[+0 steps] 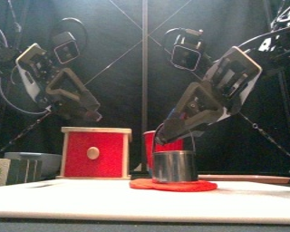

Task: Get the cutter from the drawer then cut the dough then place the extra dough in the bowl
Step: Cut the dough

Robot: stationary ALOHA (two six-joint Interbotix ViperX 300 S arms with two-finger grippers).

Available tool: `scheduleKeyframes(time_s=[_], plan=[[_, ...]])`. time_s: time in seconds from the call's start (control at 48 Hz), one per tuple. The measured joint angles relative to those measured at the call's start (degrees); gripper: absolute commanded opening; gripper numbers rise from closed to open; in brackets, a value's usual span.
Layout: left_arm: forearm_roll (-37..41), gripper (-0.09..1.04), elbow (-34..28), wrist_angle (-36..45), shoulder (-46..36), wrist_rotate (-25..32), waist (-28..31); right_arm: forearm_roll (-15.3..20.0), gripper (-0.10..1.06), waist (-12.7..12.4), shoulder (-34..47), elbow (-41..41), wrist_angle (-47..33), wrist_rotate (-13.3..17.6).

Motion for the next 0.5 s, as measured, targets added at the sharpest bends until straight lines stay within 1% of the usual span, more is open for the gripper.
scheduleKeyframes(time_s=[0.167, 0.396, 0.5], plan=[[0.0, 0.8, 0.0, 0.0, 0.1, 0.1, -0.1, 0.0, 0.69, 0.0, -0.1, -0.1, 2.0, -0.1], [0.0, 0.8, 0.0, 0.1, 0.1, 0.1, -0.1, 0.0, 0.69, 0.0, -0.5, -0.1, 2.3, -0.1], [0.0, 0.8, 0.0, 0.0, 0.1, 0.0, -0.1, 0.0, 0.72, 0.1, -0.5, -0.3, 2.3, 0.2]])
